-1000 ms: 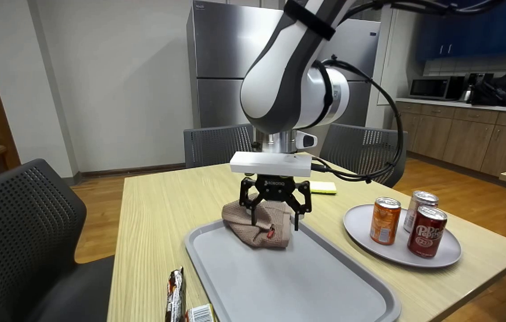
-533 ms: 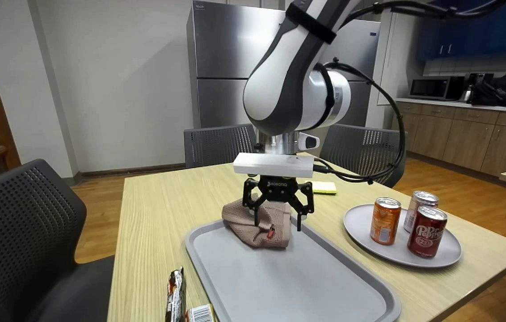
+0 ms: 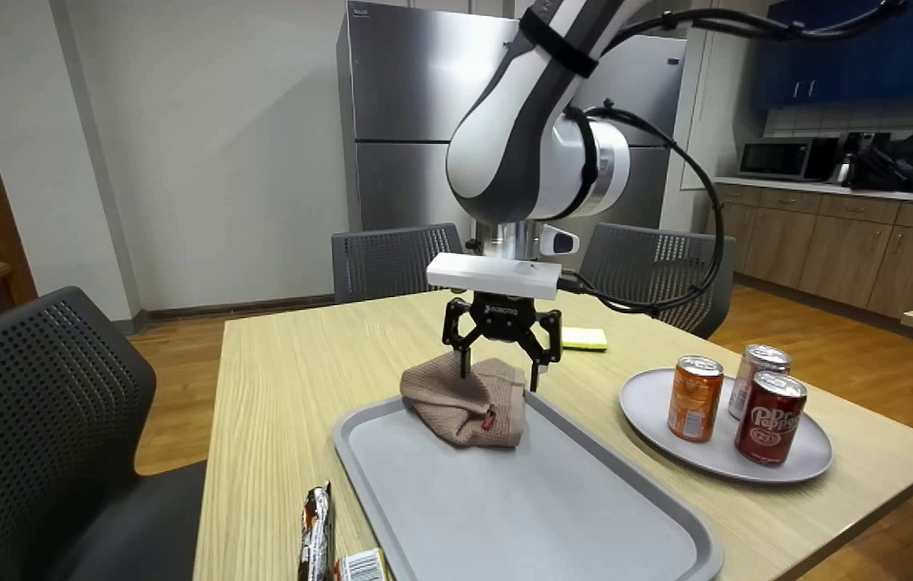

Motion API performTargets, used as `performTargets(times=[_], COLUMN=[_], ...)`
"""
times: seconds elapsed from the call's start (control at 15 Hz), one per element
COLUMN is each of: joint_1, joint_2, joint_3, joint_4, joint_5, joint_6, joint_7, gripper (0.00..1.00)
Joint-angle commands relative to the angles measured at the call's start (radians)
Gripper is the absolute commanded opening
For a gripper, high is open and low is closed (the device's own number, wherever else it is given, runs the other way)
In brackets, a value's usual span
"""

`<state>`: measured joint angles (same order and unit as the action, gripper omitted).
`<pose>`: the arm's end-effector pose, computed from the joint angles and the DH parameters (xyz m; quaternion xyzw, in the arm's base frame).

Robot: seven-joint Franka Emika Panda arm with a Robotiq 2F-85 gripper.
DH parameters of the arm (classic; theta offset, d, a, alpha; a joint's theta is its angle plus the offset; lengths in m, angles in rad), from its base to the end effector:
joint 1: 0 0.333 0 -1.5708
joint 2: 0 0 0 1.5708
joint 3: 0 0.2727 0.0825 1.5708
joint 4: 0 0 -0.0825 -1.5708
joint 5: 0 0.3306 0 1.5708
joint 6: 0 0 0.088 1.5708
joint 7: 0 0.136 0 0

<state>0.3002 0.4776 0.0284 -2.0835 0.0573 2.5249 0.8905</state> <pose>0.5032 0.1725 0.1671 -0.9531 0.3012 0.0279 0.0082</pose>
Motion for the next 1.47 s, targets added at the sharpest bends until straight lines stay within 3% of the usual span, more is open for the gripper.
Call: performTargets(times=[0.0,0.2,0.73,1.4], joint_1=[-0.016,-0.024,-0.019,0.016], joint_2=[0.042,0.084,0.138,0.183], joint_3=[0.020,0.032,0.030,-0.025], joint_4=[0.085,0.150,0.242,0.281], joint_5=[0.030,0.031,0.079,0.064], joint_6=[-0.020,-0.060,-0.035,-0.035], joint_7=[-0.021,-0.078,-0.051,0.072], gripper=[1.00,1.00,1.00,1.00])
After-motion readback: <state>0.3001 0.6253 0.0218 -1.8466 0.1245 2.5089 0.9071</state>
